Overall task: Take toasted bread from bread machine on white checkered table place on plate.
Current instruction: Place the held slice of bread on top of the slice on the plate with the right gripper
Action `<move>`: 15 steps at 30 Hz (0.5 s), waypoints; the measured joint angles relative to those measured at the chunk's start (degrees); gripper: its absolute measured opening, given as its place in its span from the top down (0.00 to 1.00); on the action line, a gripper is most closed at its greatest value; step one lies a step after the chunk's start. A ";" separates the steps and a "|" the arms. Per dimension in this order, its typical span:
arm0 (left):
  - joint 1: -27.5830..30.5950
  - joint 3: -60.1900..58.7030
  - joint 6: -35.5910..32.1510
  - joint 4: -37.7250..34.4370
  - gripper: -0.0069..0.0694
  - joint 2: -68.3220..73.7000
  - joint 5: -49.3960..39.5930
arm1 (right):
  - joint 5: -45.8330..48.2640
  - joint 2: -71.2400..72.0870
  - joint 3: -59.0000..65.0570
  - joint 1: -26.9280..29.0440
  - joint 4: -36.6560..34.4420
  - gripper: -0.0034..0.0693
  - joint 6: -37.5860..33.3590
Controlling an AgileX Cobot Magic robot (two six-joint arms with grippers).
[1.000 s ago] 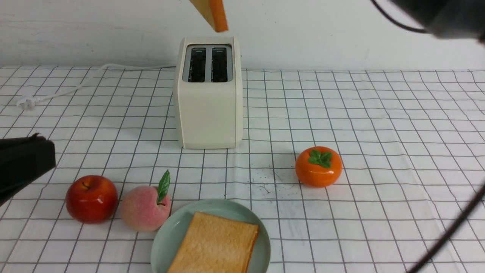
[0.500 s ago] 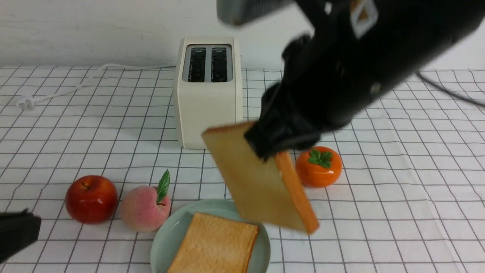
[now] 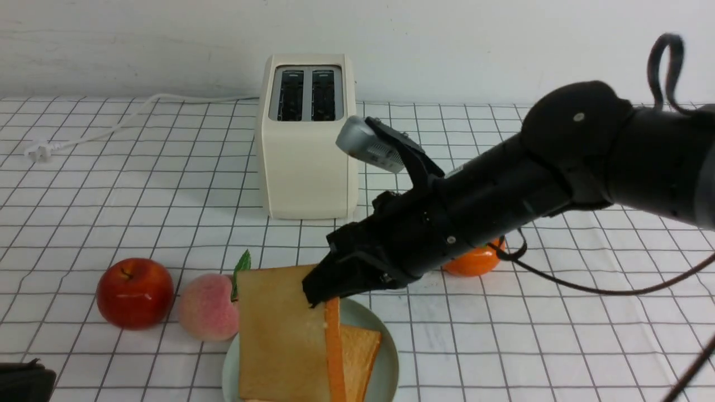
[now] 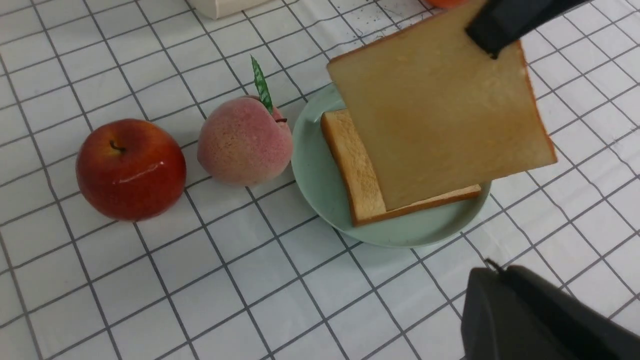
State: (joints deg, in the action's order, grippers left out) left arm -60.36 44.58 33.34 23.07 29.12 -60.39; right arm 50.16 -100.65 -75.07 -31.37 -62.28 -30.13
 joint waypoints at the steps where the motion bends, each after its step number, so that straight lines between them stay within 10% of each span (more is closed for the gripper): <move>1: 0.00 0.00 0.00 0.00 0.92 0.00 -0.05 | 0.24 -2.49 0.00 0.75 -2.85 0.80 -1.77; 15: 0.00 0.00 0.42 -0.49 0.92 0.00 -0.38 | -6.79 -9.74 0.00 1.34 -0.93 0.64 -3.19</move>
State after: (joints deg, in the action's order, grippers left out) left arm -60.36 44.58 33.76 22.58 29.12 -60.77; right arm 43.37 -110.38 -75.07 -30.02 -63.20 -33.32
